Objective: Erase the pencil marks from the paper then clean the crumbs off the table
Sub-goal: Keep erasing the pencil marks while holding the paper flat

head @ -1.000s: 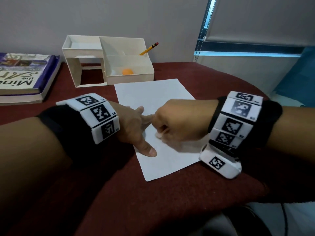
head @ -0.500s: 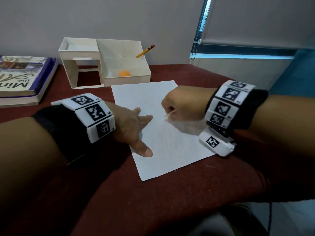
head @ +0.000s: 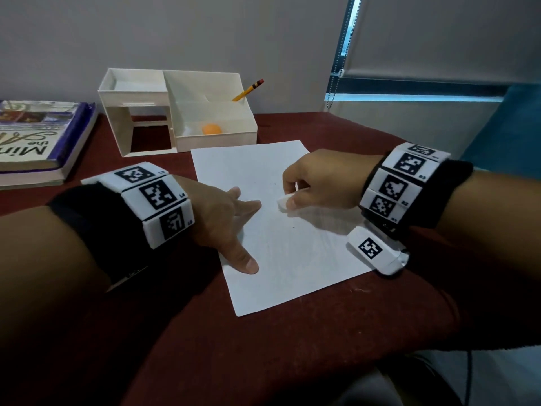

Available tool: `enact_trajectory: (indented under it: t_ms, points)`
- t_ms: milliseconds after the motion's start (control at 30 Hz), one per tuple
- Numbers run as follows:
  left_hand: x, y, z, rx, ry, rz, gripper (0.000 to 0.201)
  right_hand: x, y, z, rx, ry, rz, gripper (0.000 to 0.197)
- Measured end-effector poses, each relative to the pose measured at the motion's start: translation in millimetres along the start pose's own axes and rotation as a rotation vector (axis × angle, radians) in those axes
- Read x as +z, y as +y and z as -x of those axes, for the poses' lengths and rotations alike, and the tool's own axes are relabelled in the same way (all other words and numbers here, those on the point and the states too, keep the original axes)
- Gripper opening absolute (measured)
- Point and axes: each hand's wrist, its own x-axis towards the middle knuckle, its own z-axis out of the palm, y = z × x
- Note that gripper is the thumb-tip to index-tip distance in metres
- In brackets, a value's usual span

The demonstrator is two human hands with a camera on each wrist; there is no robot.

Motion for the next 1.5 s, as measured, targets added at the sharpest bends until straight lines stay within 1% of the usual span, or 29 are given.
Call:
enact_trajectory:
  t_ms: [67,133,200,267,300,333,367,400,467,500,533,567,667,767,800,867,900,933,1067,1100,1200,1233,1333,1367,1500]
  points:
    - [-2.5,2.9,1.2,-0.007,0.041,0.009,0.117,-0.5,-1.6,2.2,-0.006,-0.002,0.041,0.024]
    - [-3.8,8.3,0.5,0.004,0.098,0.000,0.112,1.4,-3.4,3.6,-0.018,0.034,0.109,0.020]
    - [-2.8,12.0,-1.7,0.022,0.113,-0.016,0.111,5.2,-10.9,8.4,-0.064,0.064,0.151,0.014]
    - [-1.1,10.8,-4.1,0.027,0.089,-0.008,0.112,9.8,-24.6,16.1,-0.167,0.013,0.120,0.023]
    - [-0.6,9.6,-4.9,0.025,0.072,0.007,0.112,10.6,-32.8,20.5,-0.214,-0.048,0.090,0.026]
    - [-0.7,8.6,-5.6,0.023,0.060,0.018,0.113,9.5,-37.3,23.8,-0.236,-0.111,0.034,0.025]
    - [-1.1,8.0,-6.1,0.018,0.055,0.020,0.114,6.9,-37.3,23.8,-0.214,-0.158,-0.016,0.019]
    - [-1.3,8.1,-6.4,0.011,0.053,0.013,0.114,3.8,-33.2,20.7,-0.164,-0.169,-0.039,0.017]
    - [-0.9,9.2,-7.1,-0.003,0.052,-0.007,0.114,-2.1,-19.4,10.7,-0.020,-0.137,0.006,0.025]
    - [-0.8,10.1,-7.3,-0.006,0.051,-0.014,0.113,-4.1,-14.5,7.0,0.040,-0.121,0.031,0.024]
    - [-0.6,10.5,-7.7,-0.006,0.050,-0.019,0.113,-3.9,-12.7,4.4,0.064,-0.111,0.046,0.022]
    - [-0.5,10.6,-7.9,-0.004,0.050,-0.022,0.113,-2.5,-16.0,3.5,0.057,-0.107,0.056,0.019]
    - [-0.4,9.2,-7.9,0.004,0.046,-0.002,0.113,2.9,-31.4,2.1,-0.029,-0.099,0.064,0.018]
    - [-1.1,9.3,-8.3,0.006,0.049,0.005,0.113,2.8,-36.6,2.2,-0.050,-0.080,0.060,0.015]
    - [-1.2,9.4,-8.1,0.007,0.046,0.004,0.113,3.2,-37.1,2.9,-0.058,-0.089,0.052,0.014]
    - [-0.9,9.2,-7.3,0.012,0.037,0.007,0.110,3.4,-41.3,6.6,-0.073,-0.158,0.017,0.014]
    - [-0.3,9.0,-7.6,0.013,0.037,0.005,0.109,4.0,-42.0,7.5,-0.073,-0.191,0.007,0.014]
    - [-0.2,9.1,-8.3,0.010,0.039,-0.003,0.110,3.3,-39.9,6.4,-0.059,-0.190,0.006,0.015]
    - [2.1,7.6,-13.3,-0.009,0.058,-0.025,0.114,0.4,-23.5,-3.5,0.073,-0.105,0.063,0.015]
    - [2.3,7.1,-14.2,-0.008,0.055,-0.022,0.115,1.2,-23.3,-3.3,0.073,-0.113,0.050,0.013]
    - [2.0,6.3,-14.5,0.002,0.046,-0.011,0.116,0.8,-29.0,1.1,-0.006,-0.192,-0.037,0.015]
    - [1.9,6.2,-14.5,0.002,0.046,-0.013,0.116,-0.7,-27.1,0.5,-0.004,-0.180,-0.037,0.016]
    - [1.2,8.0,-13.2,0.003,0.049,-0.023,0.115,-4.6,-14.3,-5.4,0.083,-0.121,-0.007,0.020]
    - [1.0,8.7,-12.2,0.004,0.047,-0.025,0.115,-4.8,-12.6,-6.6,0.087,-0.114,-0.012,0.020]
    - [-2.4,9.2,-7.9,0.000,0.039,-0.011,0.115,-6.7,-13.9,-3.9,0.040,-0.185,-0.139,0.018]
